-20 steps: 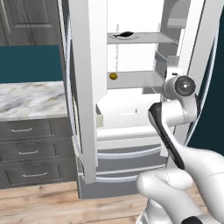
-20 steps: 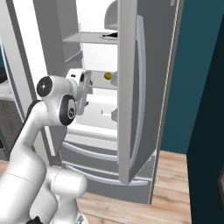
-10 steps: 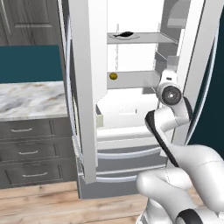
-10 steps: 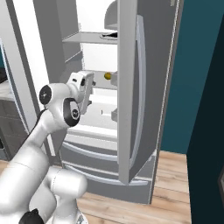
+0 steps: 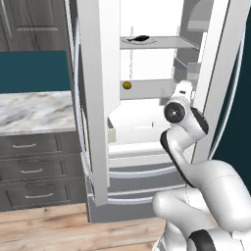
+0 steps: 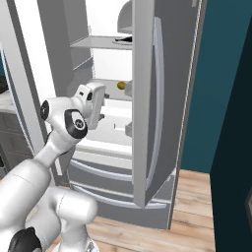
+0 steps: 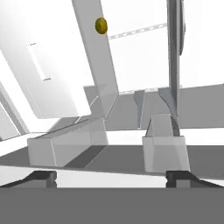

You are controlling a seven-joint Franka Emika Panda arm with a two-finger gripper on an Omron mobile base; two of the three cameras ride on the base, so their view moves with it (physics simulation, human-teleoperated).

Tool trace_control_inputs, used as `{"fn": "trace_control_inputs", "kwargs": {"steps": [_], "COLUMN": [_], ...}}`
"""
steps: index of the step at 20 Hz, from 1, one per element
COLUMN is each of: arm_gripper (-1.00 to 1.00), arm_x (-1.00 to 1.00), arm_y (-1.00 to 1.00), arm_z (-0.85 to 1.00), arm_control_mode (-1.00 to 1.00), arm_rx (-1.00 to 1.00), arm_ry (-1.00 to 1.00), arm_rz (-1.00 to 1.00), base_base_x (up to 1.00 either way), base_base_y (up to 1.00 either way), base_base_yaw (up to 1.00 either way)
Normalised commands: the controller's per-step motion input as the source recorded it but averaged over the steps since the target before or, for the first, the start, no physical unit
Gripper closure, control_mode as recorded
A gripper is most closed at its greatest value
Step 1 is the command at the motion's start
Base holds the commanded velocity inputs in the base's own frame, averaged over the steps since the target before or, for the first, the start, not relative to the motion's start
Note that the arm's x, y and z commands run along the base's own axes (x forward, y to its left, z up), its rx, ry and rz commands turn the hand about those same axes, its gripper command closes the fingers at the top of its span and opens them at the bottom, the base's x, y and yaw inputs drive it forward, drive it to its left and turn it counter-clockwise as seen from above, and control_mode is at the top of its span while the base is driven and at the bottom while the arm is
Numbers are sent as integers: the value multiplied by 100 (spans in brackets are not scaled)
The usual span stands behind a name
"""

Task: Retrieve the fish from the fridge and place it on the saucepan with marinade on the stove.

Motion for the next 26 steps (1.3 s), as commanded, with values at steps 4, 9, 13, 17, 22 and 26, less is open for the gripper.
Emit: {"fn": "trace_control_inputs", "kwargs": {"steps": [4, 9, 13, 17, 22, 26], "arm_gripper": [-100, -100, -100, -100, -100, -100], "arm_x": [8, 47, 55, 22, 1, 0], "arm_y": [0, 0, 0, -12, -25, -29], "arm_z": [7, 0, 0, 1, 0, 7], "arm_control_mode": [-100, -100, -100, -100, -100, -100], "arm_rx": [0, 0, 0, 0, 0, 0], "arm_ry": [0, 0, 0, 0, 0, 0], "arm_rz": [-11, -3, -2, -8, -14, -18], "base_base_x": [0, 0, 0, 0, 0, 0], "base_base_y": [0, 0, 0, 0, 0, 0], "base_base_yaw": [0, 0, 0, 0, 0, 0]}}
